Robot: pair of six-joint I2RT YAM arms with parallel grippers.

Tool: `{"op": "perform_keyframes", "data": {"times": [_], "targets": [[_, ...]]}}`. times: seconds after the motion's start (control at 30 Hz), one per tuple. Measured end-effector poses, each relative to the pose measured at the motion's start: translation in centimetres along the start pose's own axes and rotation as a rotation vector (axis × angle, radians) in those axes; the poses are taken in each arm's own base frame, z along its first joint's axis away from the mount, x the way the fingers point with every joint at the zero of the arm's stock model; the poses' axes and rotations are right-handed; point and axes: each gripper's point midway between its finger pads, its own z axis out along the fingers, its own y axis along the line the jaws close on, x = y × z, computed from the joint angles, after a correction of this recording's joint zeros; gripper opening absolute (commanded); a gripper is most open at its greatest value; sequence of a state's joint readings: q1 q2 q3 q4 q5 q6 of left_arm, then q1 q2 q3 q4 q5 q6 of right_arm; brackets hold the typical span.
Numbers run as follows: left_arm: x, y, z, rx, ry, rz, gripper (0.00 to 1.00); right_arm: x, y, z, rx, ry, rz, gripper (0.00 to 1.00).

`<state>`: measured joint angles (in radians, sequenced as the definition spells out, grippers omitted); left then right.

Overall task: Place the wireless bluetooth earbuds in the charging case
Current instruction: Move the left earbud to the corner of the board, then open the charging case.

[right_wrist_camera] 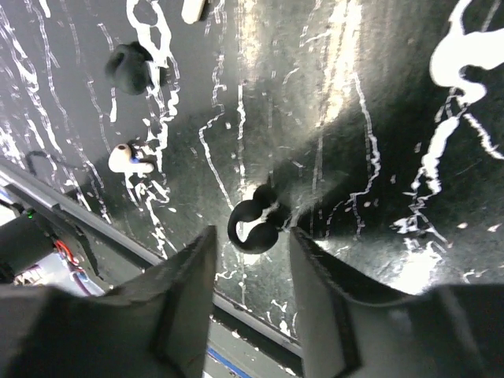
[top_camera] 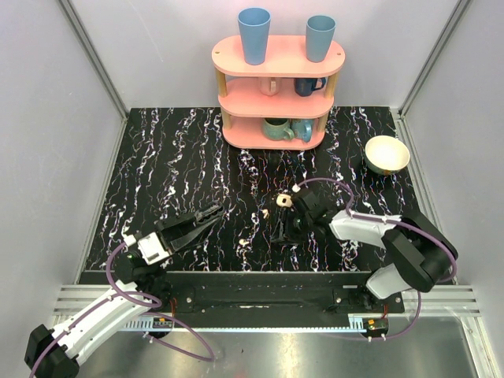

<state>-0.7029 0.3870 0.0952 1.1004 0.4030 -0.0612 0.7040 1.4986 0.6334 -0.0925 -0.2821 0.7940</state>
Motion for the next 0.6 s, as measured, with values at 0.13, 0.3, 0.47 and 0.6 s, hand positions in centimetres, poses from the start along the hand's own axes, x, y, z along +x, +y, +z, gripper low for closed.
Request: {"op": "perform_keyframes", "data": {"times": [0.13, 0.3, 0.47, 0.6], "targets": [[0.0, 0.0, 0.0, 0.0, 0.0, 0.0, 0.0, -0.4, 0.7, -0.7, -0.011, -0.049, -0.001, 0.73], [0.1, 0.0, 0.0, 0.0, 0.003, -0.001, 0.0, -2.3, 1.9, -2.8, -0.022, -0.149, -0.046, 0.74], [0.3, 0.0, 0.0, 0.0, 0.012, -0.005, 0.0, -5.1, 5.6, -6.8, -0.107, -0.282, -0.143, 0.7], [0.8, 0.1, 0.2, 0.0, 0.033, -0.013, 0.0, -7.5, 10.1, -11.8, -0.204, -0.418, -0.256, 0.61]]}}
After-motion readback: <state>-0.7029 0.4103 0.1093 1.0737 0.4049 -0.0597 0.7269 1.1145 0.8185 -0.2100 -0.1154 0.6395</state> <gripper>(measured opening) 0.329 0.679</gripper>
